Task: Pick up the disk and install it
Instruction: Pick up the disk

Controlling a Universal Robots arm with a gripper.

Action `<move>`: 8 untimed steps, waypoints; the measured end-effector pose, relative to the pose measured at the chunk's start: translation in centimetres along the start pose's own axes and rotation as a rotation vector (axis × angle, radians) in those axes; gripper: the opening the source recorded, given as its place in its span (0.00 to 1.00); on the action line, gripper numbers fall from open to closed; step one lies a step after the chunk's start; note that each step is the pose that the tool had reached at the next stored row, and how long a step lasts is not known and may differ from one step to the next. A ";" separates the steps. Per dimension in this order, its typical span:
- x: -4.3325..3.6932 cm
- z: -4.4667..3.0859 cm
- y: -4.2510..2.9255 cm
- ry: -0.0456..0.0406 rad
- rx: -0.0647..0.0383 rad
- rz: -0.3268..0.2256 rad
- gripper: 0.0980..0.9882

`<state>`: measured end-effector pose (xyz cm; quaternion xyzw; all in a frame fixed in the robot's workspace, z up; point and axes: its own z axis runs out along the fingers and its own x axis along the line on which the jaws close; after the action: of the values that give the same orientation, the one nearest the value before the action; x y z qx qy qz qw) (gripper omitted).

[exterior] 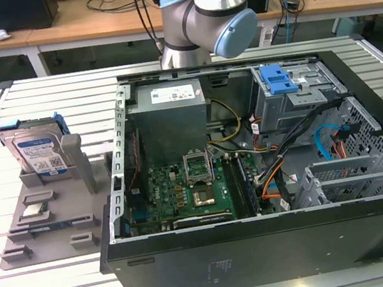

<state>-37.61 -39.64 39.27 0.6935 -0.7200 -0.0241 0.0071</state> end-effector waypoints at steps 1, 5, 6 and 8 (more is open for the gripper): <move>0.00 0.00 0.00 0.0000 0.000 0.000 0.08; 0.00 0.00 0.00 0.0000 0.000 0.000 0.36; 0.00 0.00 0.00 0.0000 0.000 0.000 0.43; -0.04 0.01 -0.03 -0.0001 0.000 0.000 0.43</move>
<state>-37.58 -39.61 39.26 0.6936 -0.7199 -0.0242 0.0070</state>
